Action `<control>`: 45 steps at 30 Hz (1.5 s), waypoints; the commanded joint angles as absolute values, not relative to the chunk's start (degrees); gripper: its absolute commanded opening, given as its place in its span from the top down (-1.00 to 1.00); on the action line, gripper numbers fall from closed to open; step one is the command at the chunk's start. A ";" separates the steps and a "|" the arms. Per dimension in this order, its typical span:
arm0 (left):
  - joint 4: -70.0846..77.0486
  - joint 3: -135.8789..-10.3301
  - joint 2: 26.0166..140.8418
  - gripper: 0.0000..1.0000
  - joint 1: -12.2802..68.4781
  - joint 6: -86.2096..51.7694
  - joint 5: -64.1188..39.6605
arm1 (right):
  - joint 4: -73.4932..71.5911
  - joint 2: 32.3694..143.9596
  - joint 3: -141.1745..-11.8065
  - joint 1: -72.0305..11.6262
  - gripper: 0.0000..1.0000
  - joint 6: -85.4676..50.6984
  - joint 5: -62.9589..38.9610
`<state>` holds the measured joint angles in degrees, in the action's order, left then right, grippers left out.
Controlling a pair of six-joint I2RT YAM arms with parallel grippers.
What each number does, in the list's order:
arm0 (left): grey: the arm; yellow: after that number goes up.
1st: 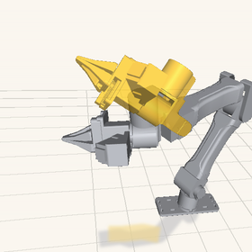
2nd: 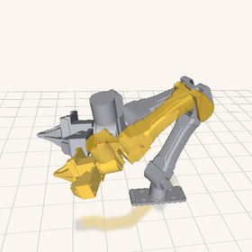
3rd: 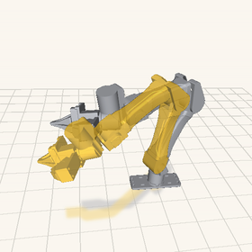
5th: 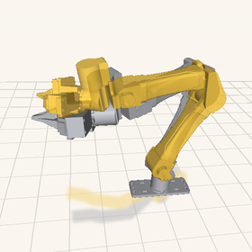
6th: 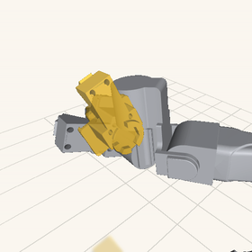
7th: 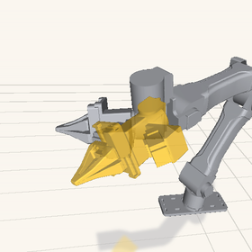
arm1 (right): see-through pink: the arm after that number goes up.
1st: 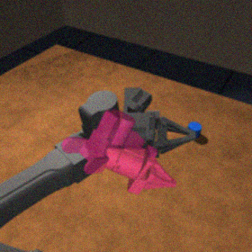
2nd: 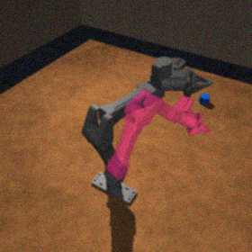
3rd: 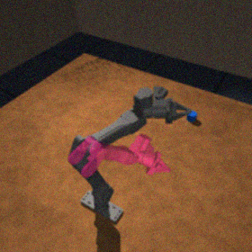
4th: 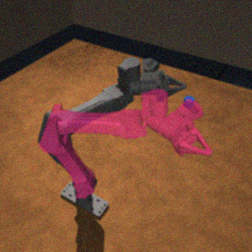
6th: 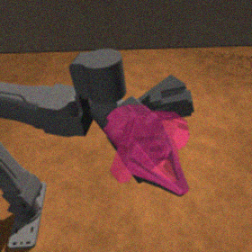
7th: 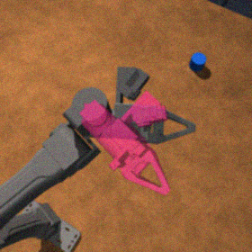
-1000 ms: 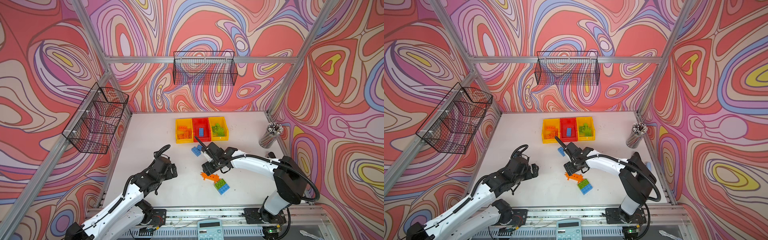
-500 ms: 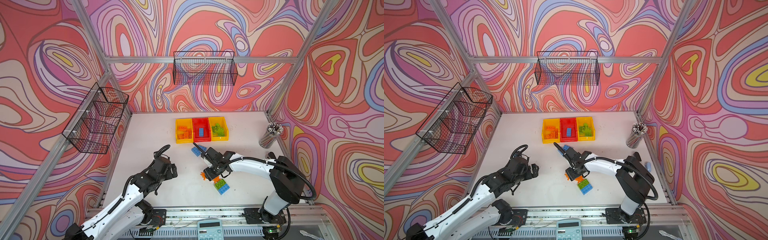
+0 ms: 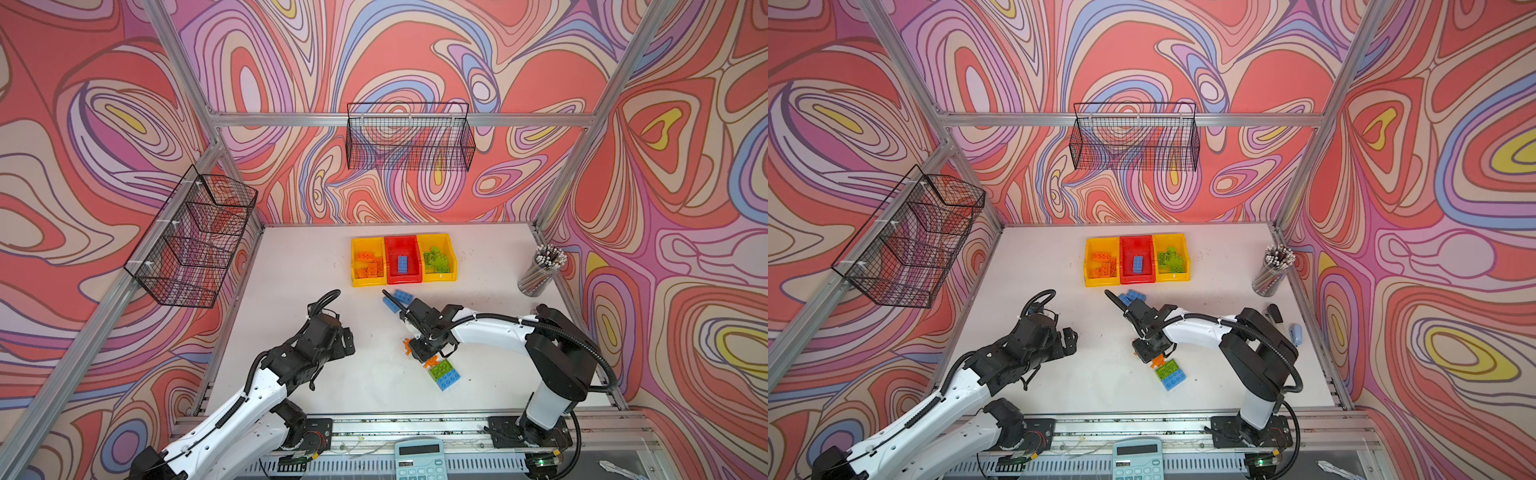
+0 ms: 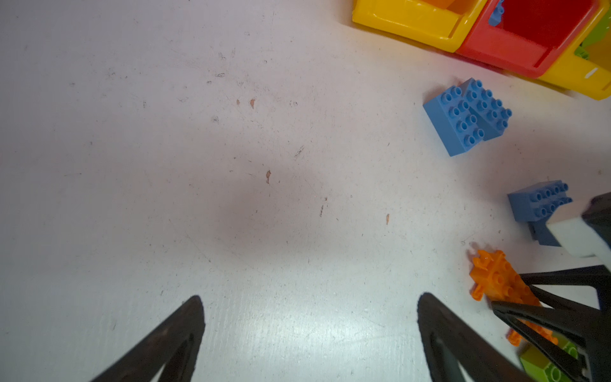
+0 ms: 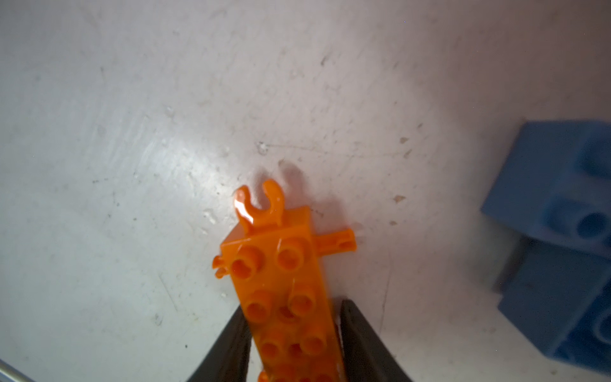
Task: Sort the legos into containers by color
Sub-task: Pick up the lego from the center of the table, then place the lego in the container.
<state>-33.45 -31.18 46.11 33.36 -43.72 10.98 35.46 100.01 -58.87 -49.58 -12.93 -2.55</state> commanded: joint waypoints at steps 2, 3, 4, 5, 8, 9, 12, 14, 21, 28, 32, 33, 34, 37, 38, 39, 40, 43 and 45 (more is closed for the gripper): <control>-34.83 -30.59 45.37 -1.00 33.05 -44.21 11.97 | 34.25 102.92 -60.05 -49.91 0.25 -13.53 -0.03; -34.88 -30.50 45.29 -1.00 33.07 -44.15 11.96 | 34.00 103.13 -60.57 -49.87 0.29 -13.62 0.09; -34.89 -30.41 45.16 -1.00 33.08 -44.21 12.02 | 33.88 103.39 -61.00 -49.87 0.32 -13.75 0.39; -34.88 -30.33 45.01 -1.00 33.11 -44.21 12.03 | 33.75 103.74 -61.67 -49.89 0.35 -14.01 0.98; -35.02 -30.23 44.80 -1.00 33.05 -44.21 12.04 | 33.30 105.09 -63.76 -49.89 0.44 -14.40 1.51; -35.16 -30.23 44.69 -1.00 33.05 -44.21 12.03 | 33.23 105.49 -64.54 -49.84 0.48 -14.53 1.80; -35.50 -30.45 44.31 -1.00 33.05 -44.04 12.29 | 33.63 106.12 -67.41 -49.88 0.51 -14.99 2.73; -35.67 -30.63 44.12 -1.00 33.05 -44.03 12.39 | 34.12 106.32 -70.11 -49.87 0.51 -15.41 3.86; -35.32 -31.58 45.16 -1.00 33.05 -42.94 11.94 | 36.41 111.01 -86.09 -48.49 0.50 -15.47 6.73; -34.71 -32.08 45.23 -1.00 32.87 -43.24 10.77 | 37.82 122.85 -105.92 -43.84 0.50 -16.89 7.21; -35.59 -32.77 45.00 -1.00 32.71 -43.07 11.01 | 37.88 129.05 -115.97 -41.47 0.51 -17.27 5.70; -35.87 -32.93 45.03 -1.00 32.71 -43.07 11.19 | 38.09 130.36 -118.27 -41.19 0.50 -17.31 5.25; -36.02 -33.05 45.07 -1.00 32.65 -43.07 11.32 | 38.33 131.96 -120.72 -40.90 0.50 -17.31 5.07; -36.01 -33.21 45.26 -1.00 32.61 -43.24 11.23 | 38.99 136.06 -127.21 -40.22 0.48 -17.18 4.08; -35.97 -33.20 45.34 -1.00 32.52 -43.32 11.25 | 39.22 137.41 -129.01 -39.97 0.48 -17.17 3.81; -35.91 -33.22 45.58 -1.00 32.52 -43.33 11.22 | 39.28 138.43 -130.49 -39.73 0.48 -17.21 3.49; -35.72 -33.39 45.84 -1.00 32.48 -43.33 11.22 | 39.15 139.39 -131.86 -39.50 0.47 -17.23 3.13; -35.55 -33.82 47.04 -1.00 32.26 -43.16 11.17 | 37.93 141.22 -134.04 -38.87 0.42 -17.48 1.62; -35.28 -34.27 47.95 -1.00 32.17 -42.98 11.16 | 37.09 142.00 -134.76 -38.69 0.28 -17.67 0.34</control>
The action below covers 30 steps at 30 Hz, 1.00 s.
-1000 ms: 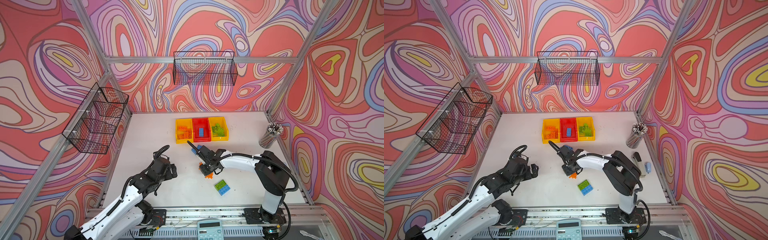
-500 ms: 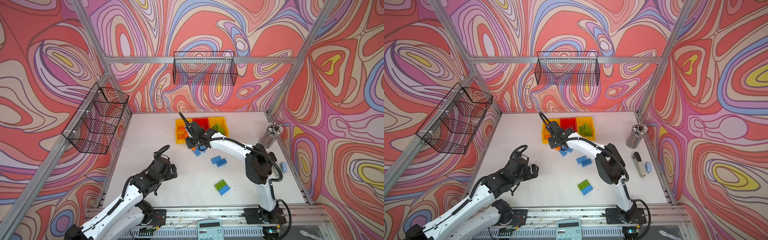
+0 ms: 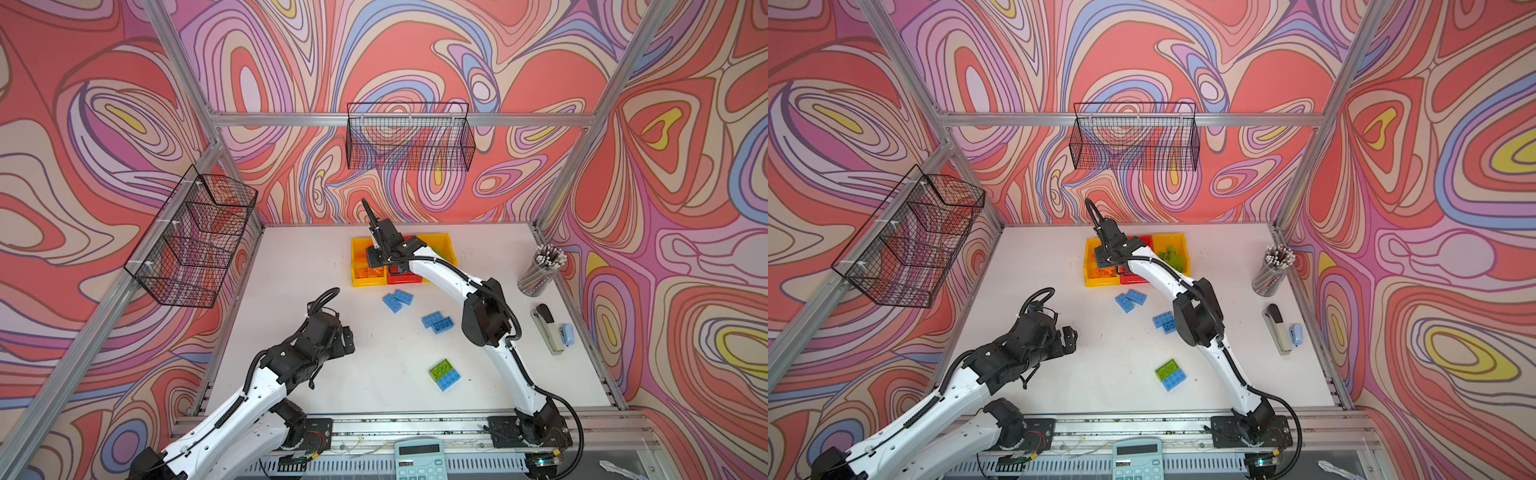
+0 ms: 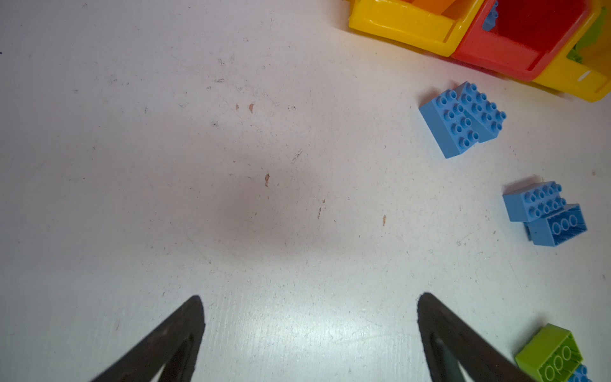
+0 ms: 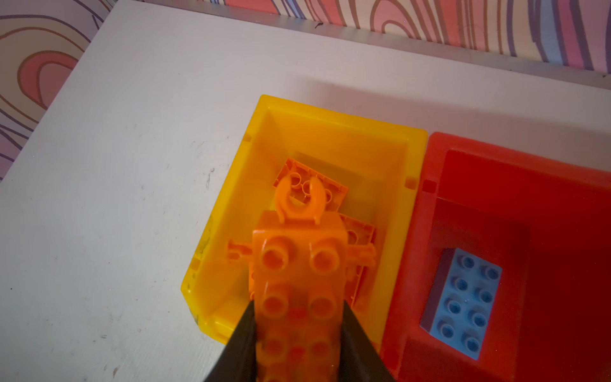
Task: Sort the legos into containers by color
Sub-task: Place the lego in the container, then pick up the lego from the center of the table.
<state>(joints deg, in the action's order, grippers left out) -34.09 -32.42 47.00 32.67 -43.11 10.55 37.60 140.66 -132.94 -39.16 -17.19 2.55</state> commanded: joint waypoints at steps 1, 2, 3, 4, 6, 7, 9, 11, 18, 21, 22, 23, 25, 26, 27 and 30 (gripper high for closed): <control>-35.26 -34.57 48.53 -1.00 32.17 -42.92 11.16 | 36.64 142.20 -134.91 -38.68 0.15 -17.57 -0.24; -35.21 -34.84 49.06 -1.00 32.10 -42.89 11.10 | 36.20 142.29 -134.91 -38.68 0.02 -17.41 -0.76; -35.24 -35.11 49.44 -1.00 32.08 -42.91 11.16 | 35.73 142.06 -134.79 -38.68 -0.10 -17.20 -1.24; -35.16 -35.40 49.80 -1.00 32.08 -42.97 11.15 | 34.94 141.50 -134.29 -38.68 -0.24 -16.98 -1.82; -35.30 -35.89 50.26 -1.00 32.09 -42.90 11.27 | 33.40 139.87 -132.75 -38.67 -0.43 -16.40 -2.34; -35.40 -36.12 50.35 -1.00 32.08 -42.92 11.38 | 32.89 138.91 -132.07 -38.67 -0.49 -16.14 -1.97; -35.59 -36.56 50.45 -1.00 32.08 -42.93 11.43 | 32.76 137.13 -131.37 -38.59 -0.53 -15.59 -1.32; -35.64 -37.02 50.45 -1.00 32.08 -42.89 11.26 | 32.71 134.85 -130.10 -38.55 -0.55 -15.03 -0.98; -34.72 -38.12 51.77 -1.00 32.08 -42.89 9.47 | 29.65 121.69 -114.62 -38.45 -0.63 -15.03 -0.41; -33.47 -38.88 53.57 -1.00 32.08 -42.63 8.09 | 28.23 113.70 -104.23 -38.46 -0.70 -15.28 0.94; -32.79 -39.09 54.31 -1.00 32.08 -42.57 7.42 | 27.77 110.93 -100.52 -38.45 -0.71 -15.53 1.39; -32.20 -39.37 54.93 -1.00 32.08 -42.54 6.67 | 27.35 108.26 -96.60 -38.48 -0.72 -15.69 1.77; -30.60 -39.70 56.07 -1.00 32.08 -42.55 5.37 | 26.87 103.28 -89.54 -38.46 -0.74 -16.33 2.76; -29.94 -39.94 56.81 -1.00 32.08 -42.57 4.60 | 26.55 100.53 -85.80 -38.48 -0.75 -16.69 3.24; -29.27 -40.20 57.46 -1.00 32.12 -42.62 3.90 | 26.54 97.92 -82.91 -38.41 -0.75 -17.02 3.81; -27.44 -41.11 59.79 -1.00 32.21 -43.28 1.93 | 26.76 91.10 -74.43 -38.46 -0.76 -18.18 6.07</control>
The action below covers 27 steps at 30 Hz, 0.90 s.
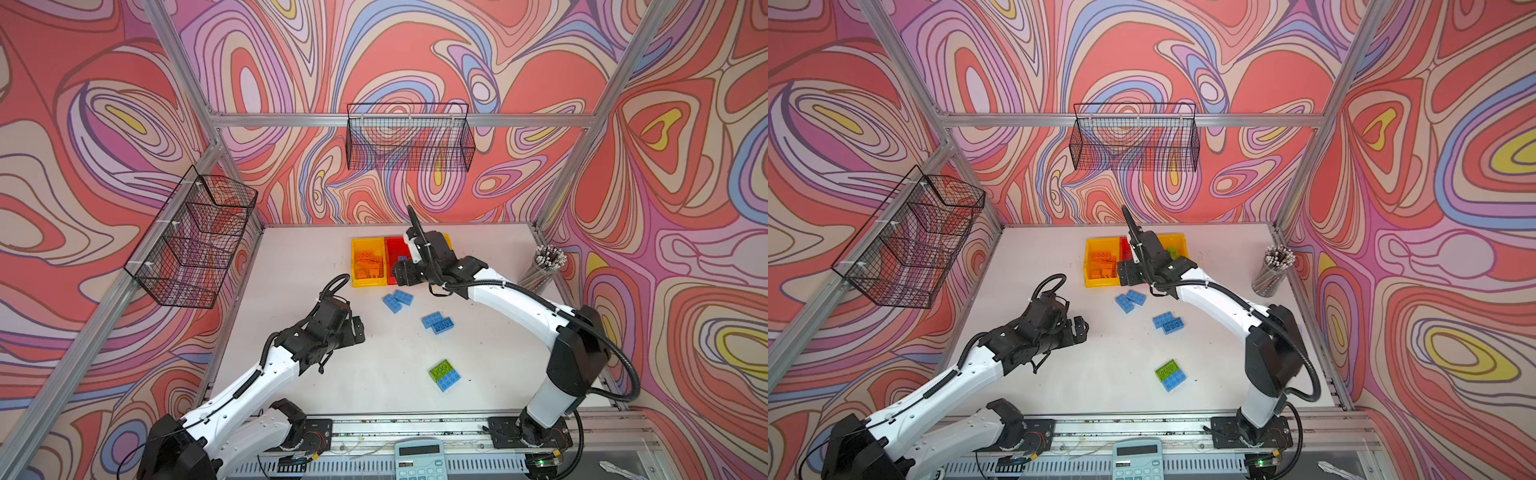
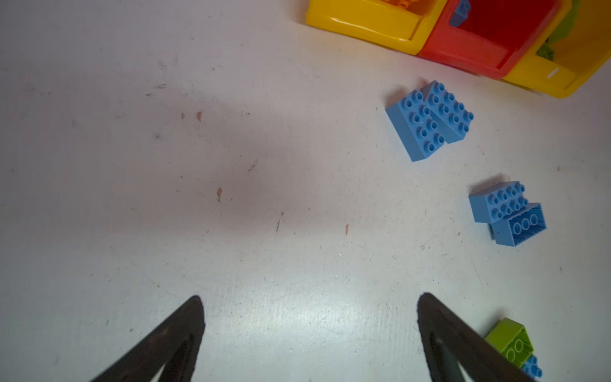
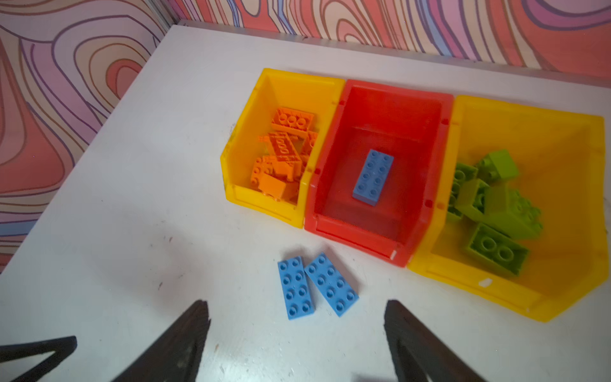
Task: Sort the legos into containers by color
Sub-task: Pick up the lego from the center of the table.
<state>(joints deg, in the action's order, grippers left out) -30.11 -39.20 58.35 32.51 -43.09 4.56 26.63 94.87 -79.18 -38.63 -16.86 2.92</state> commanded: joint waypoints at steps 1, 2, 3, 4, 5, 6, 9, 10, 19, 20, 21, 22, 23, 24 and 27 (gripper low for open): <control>-26.48 -41.22 60.59 -1.00 32.48 -43.58 1.29 | 26.81 88.76 -71.69 -38.43 -0.78 -18.58 6.83; -25.76 -41.46 61.45 -1.00 32.79 -43.84 0.81 | 26.85 86.95 -69.53 -38.41 -0.79 -18.94 7.25; -25.13 -41.84 62.40 -1.00 33.30 -44.04 0.59 | 26.95 84.97 -67.27 -38.41 -0.80 -19.33 7.98; -24.65 -42.45 63.43 -1.00 33.88 -44.03 0.53 | 27.11 83.16 -65.14 -38.35 -0.80 -19.71 8.55; -24.61 -43.10 64.49 -1.00 34.45 -43.97 0.61 | 27.29 81.77 -63.54 -38.25 -0.81 -19.95 9.18; -24.76 -44.00 65.45 -1.00 34.98 -43.82 0.74 | 27.65 80.48 -61.93 -38.25 -0.82 -20.19 9.77; -24.53 -45.82 67.43 -1.00 36.01 -43.51 1.23 | 27.59 77.80 -57.72 -37.66 -0.83 -20.64 10.53; -24.39 -46.26 67.79 -1.00 36.17 -43.60 1.06 | 27.36 77.49 -56.35 -37.44 -0.82 -20.89 10.47; -30.22 -45.56 62.81 -1.00 36.21 -42.77 7.77 | 23.18 83.56 -50.71 -36.56 -0.83 -21.86 7.66; -30.98 -45.17 61.70 -1.00 36.21 -42.64 8.77 | 22.76 84.52 -50.58 -36.56 -0.83 -21.85 7.41; -31.38 -44.63 60.27 -1.00 36.21 -42.63 9.61 | 22.52 85.56 -50.54 -36.53 -0.83 -21.78 7.20; -31.65 -43.95 59.10 -1.00 36.13 -42.69 9.98 | 22.08 86.59 -50.54 -36.52 -0.83 -21.64 6.96; -31.68 -43.35 58.25 -1.00 36.12 -42.84 9.98 | 21.52 87.36 -50.45 -36.51 -0.83 -21.54 6.85; -31.54 -42.63 57.57 -1.00 36.12 -43.12 9.82 | 21.02 88.12 -50.45 -36.48 -0.83 -21.43 6.78; -30.56 -40.61 57.08 -1.00 36.12 -43.83 8.82 | 20.06 91.25 -51.52 -36.50 -0.83 -20.93 5.76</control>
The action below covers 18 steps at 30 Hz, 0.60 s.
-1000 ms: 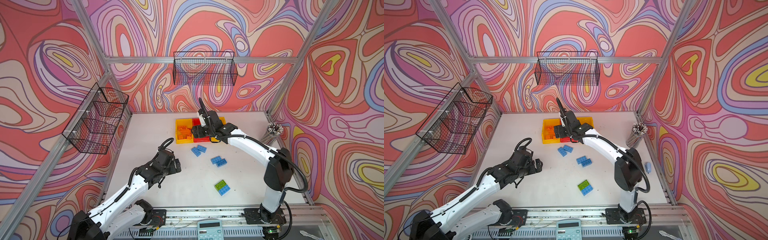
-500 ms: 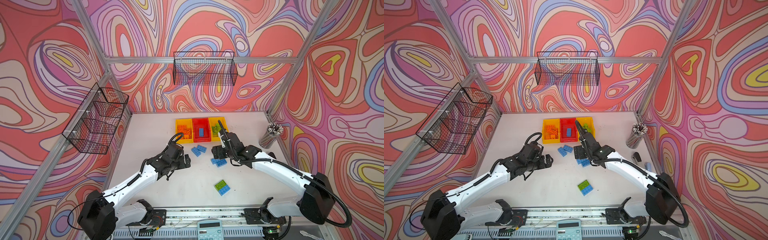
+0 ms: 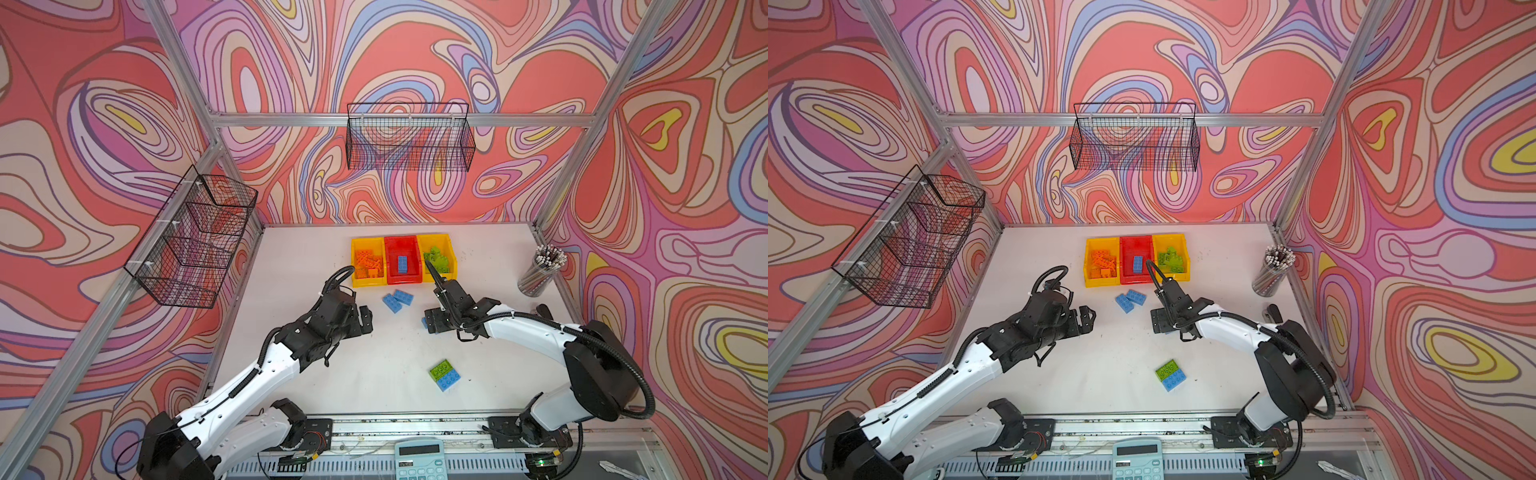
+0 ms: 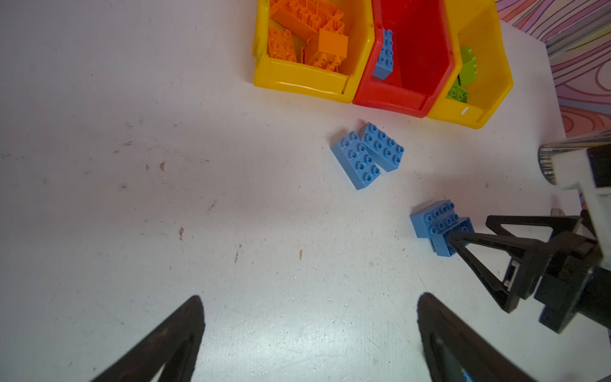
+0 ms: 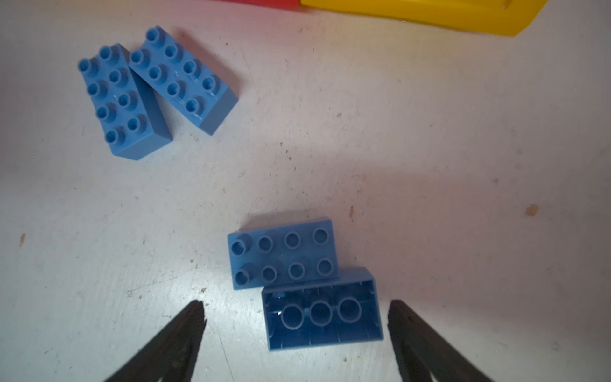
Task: Sort the legos into containers by color
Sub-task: Pick up the lego from the center of the table.
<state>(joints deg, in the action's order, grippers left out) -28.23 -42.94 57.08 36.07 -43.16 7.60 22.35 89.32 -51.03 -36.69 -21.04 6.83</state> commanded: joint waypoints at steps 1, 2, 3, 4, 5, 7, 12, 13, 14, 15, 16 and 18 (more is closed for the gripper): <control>-30.23 -40.12 57.21 -1.00 36.12 -43.94 8.54 | 19.84 92.23 -51.97 -36.47 -0.83 -20.84 5.70; -29.90 -39.55 57.40 -1.00 36.12 -44.03 8.29 | 19.78 93.19 -52.56 -36.47 -0.82 -20.51 5.61; -29.47 -39.02 57.61 -1.00 36.12 -44.16 8.11 | 19.87 94.16 -53.20 -36.47 -0.82 -20.26 5.65; -29.17 -38.66 57.65 -1.00 36.12 -44.25 7.92 | 20.07 94.89 -53.76 -36.47 -0.81 -19.98 5.93; -28.64 -38.19 57.66 -1.00 36.12 -44.30 7.75 | 20.46 95.59 -54.48 -36.48 -0.81 -19.71 6.27; -27.72 -37.39 57.50 -1.00 36.11 -44.30 7.39 | 21.29 96.63 -55.71 -36.47 -0.81 -18.97 6.80; -26.79 -36.42 57.74 -1.00 36.04 -43.71 7.46 | 22.93 99.45 -58.60 -36.47 -0.78 -17.97 6.94; -26.81 -36.39 57.89 -1.00 36.04 -43.55 7.47 | 23.22 100.00 -59.11 -36.47 -0.78 -18.02 6.85; -26.89 -36.39 57.92 -1.00 36.03 -43.43 7.47 | 23.48 100.43 -59.61 -36.48 -0.77 -17.97 6.76; -26.96 -36.39 57.88 -1.00 36.01 -43.20 7.56 | 23.73 100.55 -60.06 -36.47 -0.77 -18.02 6.67; -26.97 -36.36 57.70 -1.00 35.99 -43.10 7.56 | 24.15 100.55 -60.55 -36.47 -0.76 -17.95 6.68; -27.20 -36.25 57.27 -1.00 35.94 -42.83 7.69 | 25.38 100.57 -61.69 -36.47 -0.76 -18.03 6.60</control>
